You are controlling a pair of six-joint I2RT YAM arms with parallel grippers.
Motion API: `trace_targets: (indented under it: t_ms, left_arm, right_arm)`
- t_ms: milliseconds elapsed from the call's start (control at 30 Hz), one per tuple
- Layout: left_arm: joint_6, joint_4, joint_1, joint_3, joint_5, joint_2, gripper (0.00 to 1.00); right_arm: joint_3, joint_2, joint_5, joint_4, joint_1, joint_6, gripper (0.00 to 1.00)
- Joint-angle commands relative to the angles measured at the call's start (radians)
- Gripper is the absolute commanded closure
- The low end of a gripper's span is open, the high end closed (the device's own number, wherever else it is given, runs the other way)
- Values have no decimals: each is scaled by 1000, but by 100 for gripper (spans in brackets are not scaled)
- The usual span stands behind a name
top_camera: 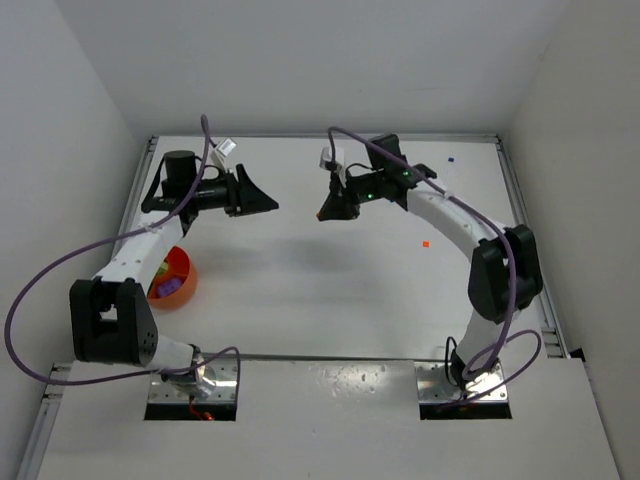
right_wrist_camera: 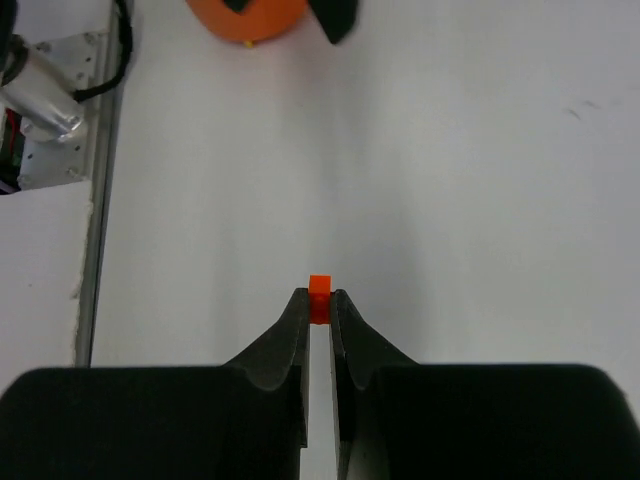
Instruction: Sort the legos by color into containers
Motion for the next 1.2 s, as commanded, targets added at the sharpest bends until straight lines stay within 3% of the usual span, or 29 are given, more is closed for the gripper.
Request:
trace_targets:
  t_ms: [0,633,867,1167]
  left_arm:
    - [-233,232,-20,24,100,26,36]
    - [-366,312,-60,-40,100,94,37]
    - [-396,331,-60,-49,100,94,52]
    - [-425,358,-51,-80,120,85,63]
  right_arm:
    - [-87,-45,-87,340,49,46,100]
    - [-40,-6,-5,517,175,162,100]
    - [-40,-6,15,549,193,172,100]
    - [-70,-6,115,650,193,263,100]
